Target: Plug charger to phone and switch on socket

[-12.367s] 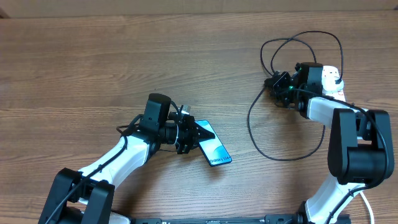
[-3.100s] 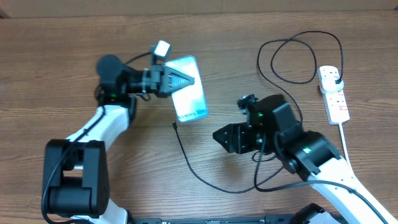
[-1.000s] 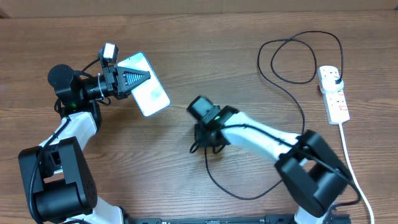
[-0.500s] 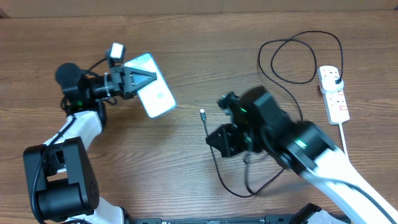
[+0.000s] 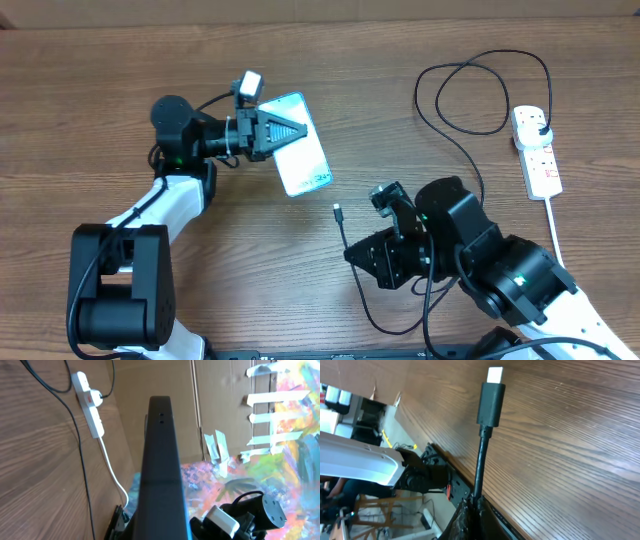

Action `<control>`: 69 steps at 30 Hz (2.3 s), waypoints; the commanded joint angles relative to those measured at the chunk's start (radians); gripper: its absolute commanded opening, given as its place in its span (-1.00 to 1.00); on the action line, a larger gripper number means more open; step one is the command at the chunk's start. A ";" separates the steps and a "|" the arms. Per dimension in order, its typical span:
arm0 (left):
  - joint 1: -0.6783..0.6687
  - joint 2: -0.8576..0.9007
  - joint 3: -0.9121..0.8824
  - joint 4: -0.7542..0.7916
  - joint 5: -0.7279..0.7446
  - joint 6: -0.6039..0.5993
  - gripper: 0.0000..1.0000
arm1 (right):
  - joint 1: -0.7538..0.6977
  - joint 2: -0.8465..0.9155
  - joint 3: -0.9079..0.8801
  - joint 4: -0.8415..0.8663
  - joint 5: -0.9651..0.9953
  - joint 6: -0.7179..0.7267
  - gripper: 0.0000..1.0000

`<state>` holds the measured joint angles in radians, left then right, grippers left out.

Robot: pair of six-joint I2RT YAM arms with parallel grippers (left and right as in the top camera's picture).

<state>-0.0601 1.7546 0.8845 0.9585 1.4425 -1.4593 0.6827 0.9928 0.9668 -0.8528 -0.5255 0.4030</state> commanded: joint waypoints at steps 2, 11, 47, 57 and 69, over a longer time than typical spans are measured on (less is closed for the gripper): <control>-0.014 -0.010 0.000 0.008 -0.026 -0.018 -0.92 | 0.035 0.025 0.000 0.023 -0.018 -0.011 -0.92; -0.020 -0.010 0.000 0.008 -0.016 -0.037 -0.92 | 0.135 0.129 0.000 0.077 0.055 -0.007 -0.92; -0.019 -0.010 0.000 0.012 0.111 -0.023 -0.91 | 0.127 0.135 0.000 0.156 0.151 0.105 -0.93; -0.019 -0.010 0.000 0.011 0.129 -0.023 -0.91 | 0.127 0.135 0.000 0.146 0.151 0.121 -0.93; -0.019 -0.010 0.000 0.011 0.096 -0.030 -0.92 | 0.127 0.135 0.000 0.131 0.151 0.121 -0.93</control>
<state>-0.0727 1.7546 0.8837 0.9646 1.5448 -1.4895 0.8120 1.1343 0.9665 -0.7265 -0.3847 0.5201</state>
